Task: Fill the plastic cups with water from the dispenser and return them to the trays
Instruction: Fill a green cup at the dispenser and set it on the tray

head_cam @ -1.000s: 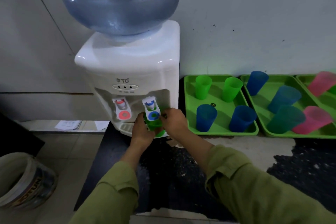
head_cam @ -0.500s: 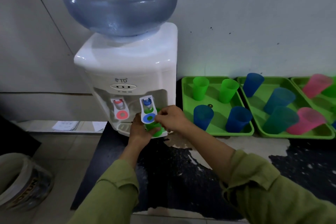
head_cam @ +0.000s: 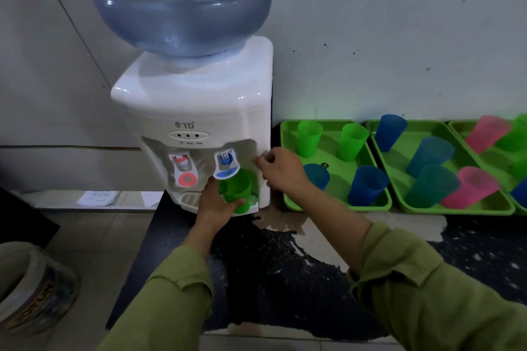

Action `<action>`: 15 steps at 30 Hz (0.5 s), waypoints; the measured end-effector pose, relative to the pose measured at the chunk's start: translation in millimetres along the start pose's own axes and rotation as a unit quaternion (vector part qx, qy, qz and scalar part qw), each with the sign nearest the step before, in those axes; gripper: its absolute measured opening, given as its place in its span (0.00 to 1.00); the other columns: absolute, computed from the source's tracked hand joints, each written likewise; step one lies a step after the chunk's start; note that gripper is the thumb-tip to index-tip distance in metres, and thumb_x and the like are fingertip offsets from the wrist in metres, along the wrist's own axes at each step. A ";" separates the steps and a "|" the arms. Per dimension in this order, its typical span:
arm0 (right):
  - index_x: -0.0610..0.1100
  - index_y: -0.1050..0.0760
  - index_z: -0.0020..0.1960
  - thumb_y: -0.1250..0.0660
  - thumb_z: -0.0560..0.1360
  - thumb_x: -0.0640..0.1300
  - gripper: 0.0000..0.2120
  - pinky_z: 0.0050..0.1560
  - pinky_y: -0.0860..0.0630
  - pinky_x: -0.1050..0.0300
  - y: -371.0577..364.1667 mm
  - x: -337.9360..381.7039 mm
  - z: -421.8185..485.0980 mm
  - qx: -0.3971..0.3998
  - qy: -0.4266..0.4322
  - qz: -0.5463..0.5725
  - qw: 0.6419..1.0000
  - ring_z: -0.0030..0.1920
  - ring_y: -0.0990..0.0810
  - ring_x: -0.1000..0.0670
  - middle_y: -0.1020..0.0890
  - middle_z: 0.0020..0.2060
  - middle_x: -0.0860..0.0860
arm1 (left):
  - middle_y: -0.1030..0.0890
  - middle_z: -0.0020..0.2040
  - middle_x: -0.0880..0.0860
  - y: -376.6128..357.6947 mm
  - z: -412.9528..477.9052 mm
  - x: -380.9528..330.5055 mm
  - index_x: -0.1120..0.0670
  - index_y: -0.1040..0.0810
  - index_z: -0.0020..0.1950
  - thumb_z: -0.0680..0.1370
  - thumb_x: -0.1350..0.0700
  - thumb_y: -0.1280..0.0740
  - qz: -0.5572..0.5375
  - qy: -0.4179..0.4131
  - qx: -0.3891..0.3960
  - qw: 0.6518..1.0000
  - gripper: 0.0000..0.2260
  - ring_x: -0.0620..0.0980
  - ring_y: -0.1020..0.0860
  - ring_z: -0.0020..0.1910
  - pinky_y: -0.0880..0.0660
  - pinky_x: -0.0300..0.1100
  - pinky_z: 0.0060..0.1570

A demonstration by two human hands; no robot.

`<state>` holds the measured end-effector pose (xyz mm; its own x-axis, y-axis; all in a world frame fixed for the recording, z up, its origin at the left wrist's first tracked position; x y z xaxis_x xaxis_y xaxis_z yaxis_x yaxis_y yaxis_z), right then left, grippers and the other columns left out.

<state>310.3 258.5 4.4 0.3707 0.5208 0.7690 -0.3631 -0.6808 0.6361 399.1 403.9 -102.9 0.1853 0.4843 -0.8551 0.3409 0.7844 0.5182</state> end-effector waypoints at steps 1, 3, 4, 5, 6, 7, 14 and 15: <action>0.41 0.28 0.40 0.35 0.76 0.50 0.13 0.38 0.27 0.53 5.0 -2.0 3.1 -0.031 0.010 -0.023 0.999 0.40 0.21 0.44 0.19 0.40 0.42 | 0.27 0.65 0.58 0.2 0.6 0.7 0.58 0.34 0.68 0.64 0.59 0.21 0.003 0.001 0.001 1.000 0.37 0.56 0.28 0.64 0.32 0.41 0.58; 0.38 0.30 0.50 0.32 0.74 0.52 0.18 0.40 0.30 0.54 10.6 -2.1 8.4 -0.060 0.029 -0.038 0.997 0.47 0.22 0.42 0.21 0.46 0.41 | 0.27 0.65 0.58 0.8 1.6 1.1 0.58 0.34 0.68 0.63 0.58 0.21 0.013 -0.001 0.000 1.000 0.37 0.56 0.28 0.64 0.31 0.43 0.60; 0.36 0.32 0.54 0.31 0.73 0.52 0.22 0.41 0.31 0.54 11.4 -0.6 11.7 -0.064 0.043 -0.047 0.996 0.49 0.23 0.41 0.22 0.48 0.40 | 0.27 0.65 0.58 1.0 1.9 0.9 0.58 0.34 0.68 0.63 0.57 0.21 0.016 -0.002 0.001 1.000 0.37 0.56 0.28 0.64 0.30 0.45 0.61; 0.35 0.33 0.57 0.30 0.72 0.53 0.25 0.42 0.32 0.54 13.0 2.0 14.4 -0.070 0.057 -0.058 0.994 0.50 0.24 0.40 0.23 0.50 0.38 | 0.27 0.65 0.58 1.0 2.0 0.8 0.58 0.34 0.68 0.63 0.57 0.21 0.016 -0.004 0.000 1.000 0.37 0.56 0.28 0.64 0.30 0.46 0.61; 0.35 0.35 0.58 0.29 0.71 0.53 0.28 0.43 0.32 0.54 14.4 5.0 16.8 -0.077 0.070 -0.067 0.992 0.51 0.24 0.39 0.24 0.51 0.38 | 0.27 0.65 0.58 1.1 2.0 0.3 0.58 0.33 0.68 0.63 0.57 0.21 0.016 -0.005 0.000 1.000 0.37 0.56 0.28 0.63 0.30 0.46 0.62; 0.35 0.35 0.59 0.28 0.70 0.53 0.29 0.44 0.31 0.53 15.0 8.0 19.1 -0.079 0.078 -0.073 0.991 0.51 0.24 0.39 0.24 0.52 0.37 | 0.27 0.65 0.58 1.5 2.6 0.3 0.58 0.33 0.68 0.63 0.57 0.21 0.017 -0.006 0.000 1.000 0.37 0.56 0.28 0.63 0.30 0.45 0.61; 0.35 0.36 0.58 0.30 0.71 0.43 0.22 0.47 0.24 0.46 5.7 14.7 19.6 -0.085 0.084 -0.058 0.991 0.50 0.22 0.37 0.22 0.50 0.37 | 0.28 0.66 0.58 -0.3 6.6 2.2 0.59 0.35 0.68 0.65 0.60 0.22 0.008 0.000 0.019 1.000 0.36 0.56 0.28 0.64 0.32 0.39 0.57; 0.35 0.36 0.58 0.31 0.72 0.43 0.22 0.46 0.24 0.47 4.7 15.2 18.8 -0.087 0.084 -0.060 0.991 0.50 0.22 0.36 0.22 0.51 0.37 | 0.28 0.66 0.58 -0.7 6.9 2.3 0.59 0.35 0.68 0.65 0.60 0.22 0.006 0.001 0.021 1.000 0.36 0.56 0.28 0.64 0.32 0.39 0.57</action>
<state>330.2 253.6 17.8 0.2769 0.6810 0.6779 -0.4729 -0.5176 0.7131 405.7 401.8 -105.4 0.1869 0.4948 -0.8487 0.3763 0.7619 0.5271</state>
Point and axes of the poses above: each hand's wrist, its own z-axis towards the middle knuckle, its own y-axis out of the back of the hand, x = y × z, the point moved 7 cm from there along z, towards the middle knuckle
